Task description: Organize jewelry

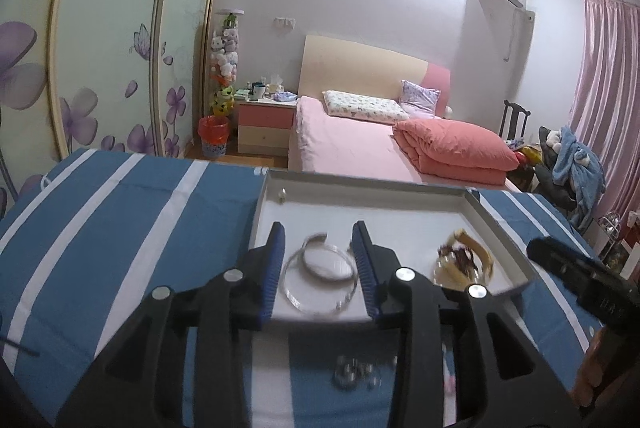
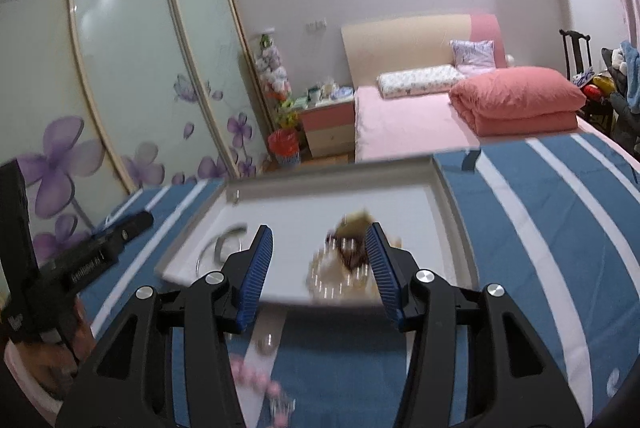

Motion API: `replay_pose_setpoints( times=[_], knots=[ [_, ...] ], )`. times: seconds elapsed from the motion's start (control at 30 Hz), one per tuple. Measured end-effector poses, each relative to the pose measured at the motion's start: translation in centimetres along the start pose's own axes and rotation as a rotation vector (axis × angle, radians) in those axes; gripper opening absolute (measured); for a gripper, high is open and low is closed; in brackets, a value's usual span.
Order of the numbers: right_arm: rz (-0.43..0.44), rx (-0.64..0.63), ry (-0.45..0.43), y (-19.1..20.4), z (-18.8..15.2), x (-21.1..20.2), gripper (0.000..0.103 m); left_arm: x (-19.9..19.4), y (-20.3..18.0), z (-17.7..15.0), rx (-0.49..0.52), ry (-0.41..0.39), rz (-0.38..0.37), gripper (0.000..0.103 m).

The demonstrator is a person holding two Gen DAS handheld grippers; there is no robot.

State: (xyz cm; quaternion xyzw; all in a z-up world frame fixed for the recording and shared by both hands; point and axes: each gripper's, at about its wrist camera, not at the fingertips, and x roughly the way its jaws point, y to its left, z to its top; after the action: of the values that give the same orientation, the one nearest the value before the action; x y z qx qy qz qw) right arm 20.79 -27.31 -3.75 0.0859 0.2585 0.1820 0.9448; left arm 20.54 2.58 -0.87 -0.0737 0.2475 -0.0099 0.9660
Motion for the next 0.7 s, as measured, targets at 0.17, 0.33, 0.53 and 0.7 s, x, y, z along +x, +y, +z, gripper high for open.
replay_pose_setpoints(
  times=[0.17,0.33,0.53,0.7],
  knots=[
    [0.005,-0.01,0.084,0.5,-2.7,-1.2,0.05,-1.8,0.5,-2.0,0.011,0.027,0.0,0.04],
    [0.014,-0.014,0.152,1.1,-5.0,-2.0,0.049,-1.6,0.4,-3.6,0.02,0.09,0.002,0.04],
    [0.015,-0.005,0.171,1.3,-6.1,-2.8,0.049,0.2,-1.3,-5.3,0.108,0.217,-0.014,0.04],
    [0.009,0.004,0.173,0.9,-6.1,-3.0,0.049,1.5,-2.5,-6.2,0.143,0.292,-0.017,0.038]
  ],
)
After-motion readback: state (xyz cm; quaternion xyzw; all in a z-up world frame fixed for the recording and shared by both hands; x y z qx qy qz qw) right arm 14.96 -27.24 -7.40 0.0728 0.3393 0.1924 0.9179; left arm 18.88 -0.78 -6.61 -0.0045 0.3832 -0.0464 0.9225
